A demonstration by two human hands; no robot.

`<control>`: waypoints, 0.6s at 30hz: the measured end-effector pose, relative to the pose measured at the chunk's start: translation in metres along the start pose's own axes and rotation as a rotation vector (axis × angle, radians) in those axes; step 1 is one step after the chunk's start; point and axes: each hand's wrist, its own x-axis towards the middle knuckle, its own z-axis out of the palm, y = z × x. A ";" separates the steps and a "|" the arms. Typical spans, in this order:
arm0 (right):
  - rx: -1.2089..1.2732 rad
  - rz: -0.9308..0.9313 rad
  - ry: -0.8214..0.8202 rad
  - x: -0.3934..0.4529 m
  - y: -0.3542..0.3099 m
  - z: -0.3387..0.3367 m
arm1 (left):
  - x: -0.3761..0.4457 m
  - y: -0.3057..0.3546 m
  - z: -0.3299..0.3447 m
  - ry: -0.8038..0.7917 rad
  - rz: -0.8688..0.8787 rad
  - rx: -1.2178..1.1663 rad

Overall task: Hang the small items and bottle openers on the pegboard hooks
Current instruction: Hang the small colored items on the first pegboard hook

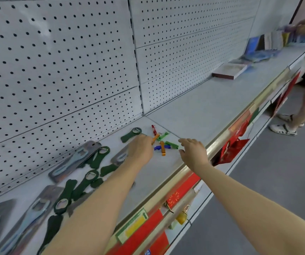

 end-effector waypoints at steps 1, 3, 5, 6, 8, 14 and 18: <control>0.013 -0.006 -0.018 0.005 0.003 0.002 | 0.006 0.006 0.005 -0.014 -0.029 -0.016; 0.045 -0.024 -0.055 0.017 0.008 0.007 | 0.017 0.018 0.013 -0.044 -0.081 -0.060; 0.065 -0.045 -0.087 0.027 0.009 0.010 | 0.025 0.029 0.022 -0.063 -0.149 -0.089; 0.070 -0.052 -0.102 0.032 0.010 0.013 | 0.028 0.034 0.027 -0.077 -0.192 -0.097; 0.060 -0.061 -0.143 0.040 0.010 0.017 | 0.031 0.042 0.035 -0.076 -0.269 -0.101; 0.082 -0.061 -0.169 0.057 0.007 0.028 | 0.036 0.045 0.043 -0.041 -0.351 -0.034; 0.099 -0.083 -0.170 0.062 0.009 0.027 | 0.039 0.038 0.038 -0.119 -0.389 -0.149</control>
